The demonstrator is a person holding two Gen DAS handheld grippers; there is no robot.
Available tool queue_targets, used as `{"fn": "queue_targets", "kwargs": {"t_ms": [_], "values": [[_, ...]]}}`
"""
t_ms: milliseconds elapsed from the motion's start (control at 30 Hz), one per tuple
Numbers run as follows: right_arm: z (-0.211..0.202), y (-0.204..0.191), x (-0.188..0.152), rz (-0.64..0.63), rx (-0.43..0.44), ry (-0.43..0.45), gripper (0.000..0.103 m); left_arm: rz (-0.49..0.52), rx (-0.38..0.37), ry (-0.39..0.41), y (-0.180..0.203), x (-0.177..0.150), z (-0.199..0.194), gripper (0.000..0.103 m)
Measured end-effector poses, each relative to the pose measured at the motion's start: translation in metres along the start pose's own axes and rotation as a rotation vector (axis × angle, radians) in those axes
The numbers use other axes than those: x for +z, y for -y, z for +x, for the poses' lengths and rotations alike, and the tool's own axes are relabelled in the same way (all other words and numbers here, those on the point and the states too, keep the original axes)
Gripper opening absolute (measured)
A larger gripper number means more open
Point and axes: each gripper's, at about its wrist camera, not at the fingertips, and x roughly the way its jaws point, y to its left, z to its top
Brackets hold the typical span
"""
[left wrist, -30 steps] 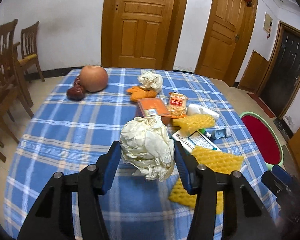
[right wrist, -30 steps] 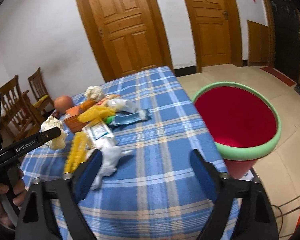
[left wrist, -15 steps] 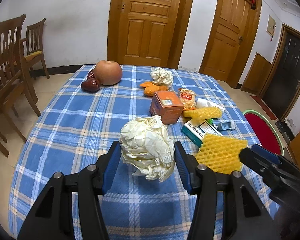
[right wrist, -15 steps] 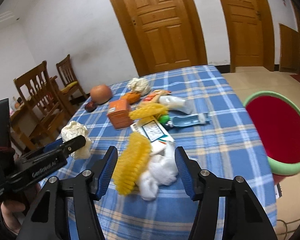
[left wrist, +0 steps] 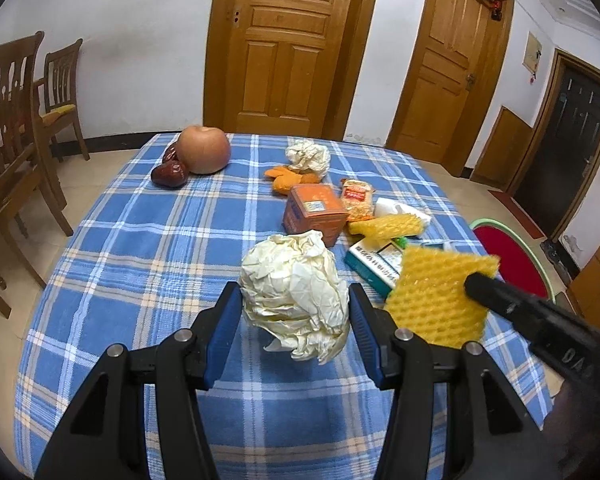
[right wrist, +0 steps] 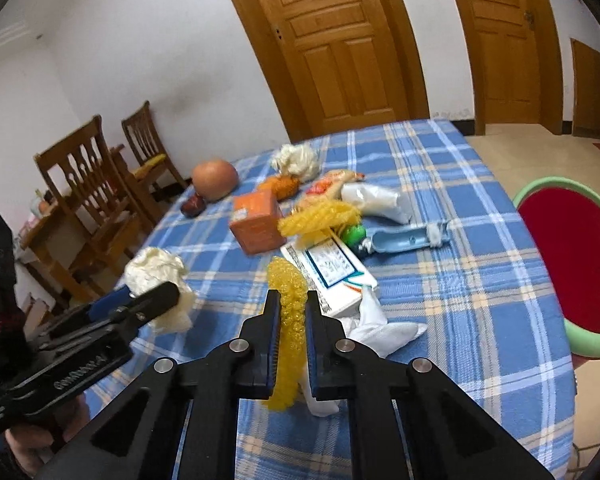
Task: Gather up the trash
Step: 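Carry both items over the red bin and open the right gripper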
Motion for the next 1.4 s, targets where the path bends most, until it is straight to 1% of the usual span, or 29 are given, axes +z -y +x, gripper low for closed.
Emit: {"fn": "queue_targets", "kwargs": {"t_ms": [267,467,633,933,1133,1400], "values": [[-0.041,0.004,0.016,-0.004,-0.033,0.116,0.011,0.007,-0.077,-0.012,0.017,0.009,-0.006,0.054],[-0.064,0.021,0.024,0.024,-0.072,0.166,0.011,0.040,-0.113,-0.002,0.037,0.020,-0.009,0.054],[-0.078,0.039,0.027,0.051,-0.110,0.199,0.011,0.065,-0.163,-0.010,0.059,0.029,-0.006,0.054],[-0.096,0.084,0.030,0.120,-0.203,0.237,0.011,0.131,-0.230,-0.029,0.107,0.041,0.010,0.054],[-0.109,0.120,0.032,0.175,-0.265,0.262,0.011,0.177,-0.265,-0.044,0.143,0.049,0.024,0.054],[-0.116,0.165,0.027,0.246,-0.340,0.266,0.011,0.243,-0.311,-0.077,0.192,0.050,0.044,0.054]]}}
